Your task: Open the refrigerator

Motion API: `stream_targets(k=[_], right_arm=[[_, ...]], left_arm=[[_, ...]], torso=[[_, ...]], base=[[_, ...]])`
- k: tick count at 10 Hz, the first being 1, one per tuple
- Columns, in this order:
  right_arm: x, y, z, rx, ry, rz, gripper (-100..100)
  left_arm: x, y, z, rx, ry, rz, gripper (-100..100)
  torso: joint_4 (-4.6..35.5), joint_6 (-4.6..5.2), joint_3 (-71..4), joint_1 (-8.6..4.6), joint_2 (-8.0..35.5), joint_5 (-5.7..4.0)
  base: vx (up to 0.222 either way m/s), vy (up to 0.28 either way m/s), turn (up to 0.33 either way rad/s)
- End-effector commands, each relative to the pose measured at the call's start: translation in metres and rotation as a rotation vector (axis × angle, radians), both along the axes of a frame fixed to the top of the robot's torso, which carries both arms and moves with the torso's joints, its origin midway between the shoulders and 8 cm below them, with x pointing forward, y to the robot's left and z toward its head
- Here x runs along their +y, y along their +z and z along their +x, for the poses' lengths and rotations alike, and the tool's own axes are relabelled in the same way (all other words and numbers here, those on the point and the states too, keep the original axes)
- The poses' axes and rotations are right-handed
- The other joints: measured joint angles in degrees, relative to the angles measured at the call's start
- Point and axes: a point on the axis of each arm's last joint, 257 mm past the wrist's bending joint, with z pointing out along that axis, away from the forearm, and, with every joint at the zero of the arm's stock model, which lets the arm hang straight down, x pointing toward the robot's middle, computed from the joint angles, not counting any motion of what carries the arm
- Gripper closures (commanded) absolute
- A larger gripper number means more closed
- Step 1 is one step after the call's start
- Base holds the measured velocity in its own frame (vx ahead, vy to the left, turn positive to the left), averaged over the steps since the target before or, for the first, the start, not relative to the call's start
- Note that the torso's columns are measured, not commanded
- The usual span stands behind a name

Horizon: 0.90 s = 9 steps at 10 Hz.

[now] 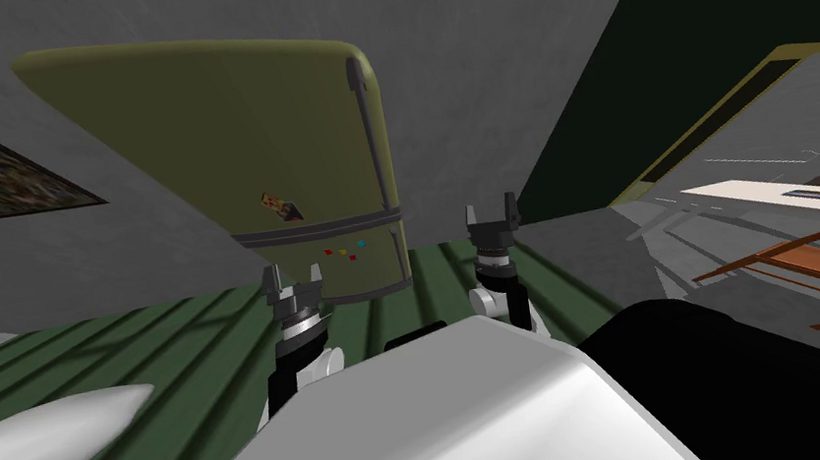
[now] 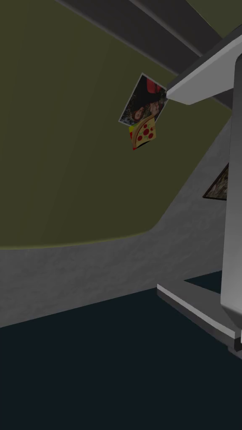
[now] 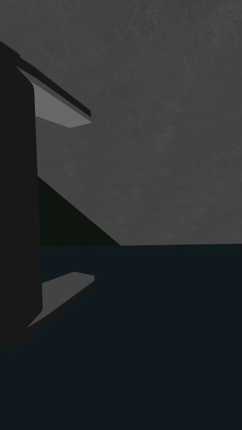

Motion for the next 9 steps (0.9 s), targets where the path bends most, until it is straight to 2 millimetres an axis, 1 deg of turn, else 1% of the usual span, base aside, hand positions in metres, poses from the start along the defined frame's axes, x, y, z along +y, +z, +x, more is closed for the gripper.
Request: stream_targets(k=[1, 3, 9], right_arm=[[0.0, 0.0, 0.0, 0.0, 0.0, 0.0, 0], [0.0, 0.0001, 0.0, 0.0, 0.0, 0.0, 0], [0.0, 0.0001, -0.0001, 0.0, 0.0, 0.0, 0]], left_arm=[[0.0, 0.0, 0.0, 0.0, 0.0, 0.0, 0], [0.0, 0.0001, 0.0, 0.0, 0.0, 0.0, 0], [0.0, 0.0002, -0.0001, 0.0, 0.0, 0.0, 0]], torso=[[2.35, 0.0, -4.67, 0.0, 2.32, 0.0], [10.06, 0.0, -20.14, 0.0, 10.03, 0.0], [35.37, 0.0, -70.73, 0.0, 35.39, 0.0]], base=[[0.0, 0.0, 0.0], [0.0, 0.0, 0.0], [0.0, 0.0, 0.0]])
